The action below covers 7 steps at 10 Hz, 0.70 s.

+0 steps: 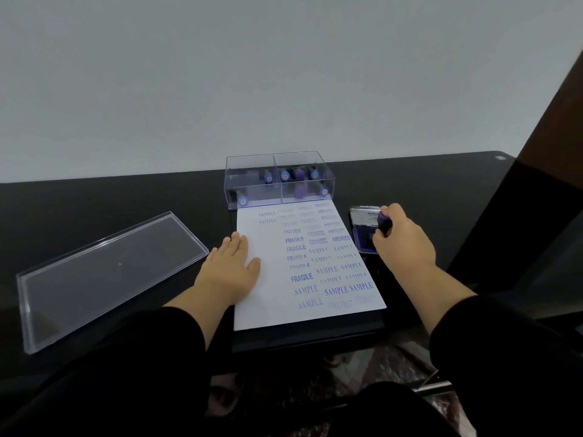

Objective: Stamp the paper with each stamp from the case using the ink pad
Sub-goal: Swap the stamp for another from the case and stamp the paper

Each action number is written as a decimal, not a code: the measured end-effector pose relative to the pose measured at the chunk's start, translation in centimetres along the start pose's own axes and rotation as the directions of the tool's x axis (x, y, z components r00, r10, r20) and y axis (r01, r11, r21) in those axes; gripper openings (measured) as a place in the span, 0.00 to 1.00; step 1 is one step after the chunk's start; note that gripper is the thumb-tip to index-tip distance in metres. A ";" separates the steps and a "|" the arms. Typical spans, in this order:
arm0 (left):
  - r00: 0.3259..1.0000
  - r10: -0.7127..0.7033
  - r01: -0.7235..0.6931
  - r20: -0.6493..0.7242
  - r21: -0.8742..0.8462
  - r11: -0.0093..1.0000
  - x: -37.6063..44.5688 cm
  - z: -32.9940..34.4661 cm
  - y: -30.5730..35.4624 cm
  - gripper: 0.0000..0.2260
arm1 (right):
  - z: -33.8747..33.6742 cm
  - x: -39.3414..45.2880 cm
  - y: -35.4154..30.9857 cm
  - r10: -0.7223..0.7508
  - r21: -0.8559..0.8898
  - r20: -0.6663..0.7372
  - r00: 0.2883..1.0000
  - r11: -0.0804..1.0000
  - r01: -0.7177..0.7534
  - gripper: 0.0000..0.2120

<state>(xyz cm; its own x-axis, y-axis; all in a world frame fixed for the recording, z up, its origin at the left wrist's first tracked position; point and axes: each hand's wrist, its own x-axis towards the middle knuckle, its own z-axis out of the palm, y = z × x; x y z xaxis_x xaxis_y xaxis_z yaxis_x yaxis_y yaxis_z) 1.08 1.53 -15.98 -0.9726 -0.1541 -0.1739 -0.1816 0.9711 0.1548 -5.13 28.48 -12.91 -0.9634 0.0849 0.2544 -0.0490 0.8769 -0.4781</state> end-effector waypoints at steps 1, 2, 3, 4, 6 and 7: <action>1.000 0.000 0.000 -0.032 0.000 1.000 0.1 0.2 -0.4 0.27 | 0.1 0.1 0.0 -0.017 -0.011 -0.001 1.000 1.000 0.017 0.12; 1.000 0.004 -0.004 -0.027 -0.004 1.000 0.1 0.3 -0.4 0.27 | 0.1 0.1 0.1 -0.039 -0.011 -0.007 0.999 0.999 0.039 0.12; 0.999 0.004 -0.004 -0.035 -0.013 1.000 0.0 0.4 -0.4 0.27 | 0.0 0.1 0.2 -0.045 -0.002 0.005 0.999 0.999 0.045 0.12; 0.999 0.001 -0.002 -0.037 -0.019 1.000 0.0 0.4 -0.4 0.27 | -0.2 0.2 0.2 -0.046 0.023 0.009 0.999 0.999 0.046 0.13; 0.999 0.000 -0.002 -0.045 -0.034 0.999 0.0 0.3 -0.3 0.27 | -0.3 0.2 -1.6 -0.114 0.069 -0.012 0.993 0.991 0.115 0.11; 0.999 0.005 -0.007 -0.051 -0.044 0.999 -0.1 0.3 -0.2 0.27 | 0.3 0.0 -3.4 -0.185 0.092 0.003 0.983 0.978 0.184 0.08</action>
<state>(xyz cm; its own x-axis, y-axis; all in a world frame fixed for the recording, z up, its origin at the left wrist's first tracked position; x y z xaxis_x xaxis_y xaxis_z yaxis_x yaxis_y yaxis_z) 1.22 1.39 -16.29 -0.9797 -0.1584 -0.1231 -0.1807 0.9634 0.1982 -5.04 25.33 -11.52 -0.9382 -0.0805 0.3366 -0.2500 0.8300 -0.4985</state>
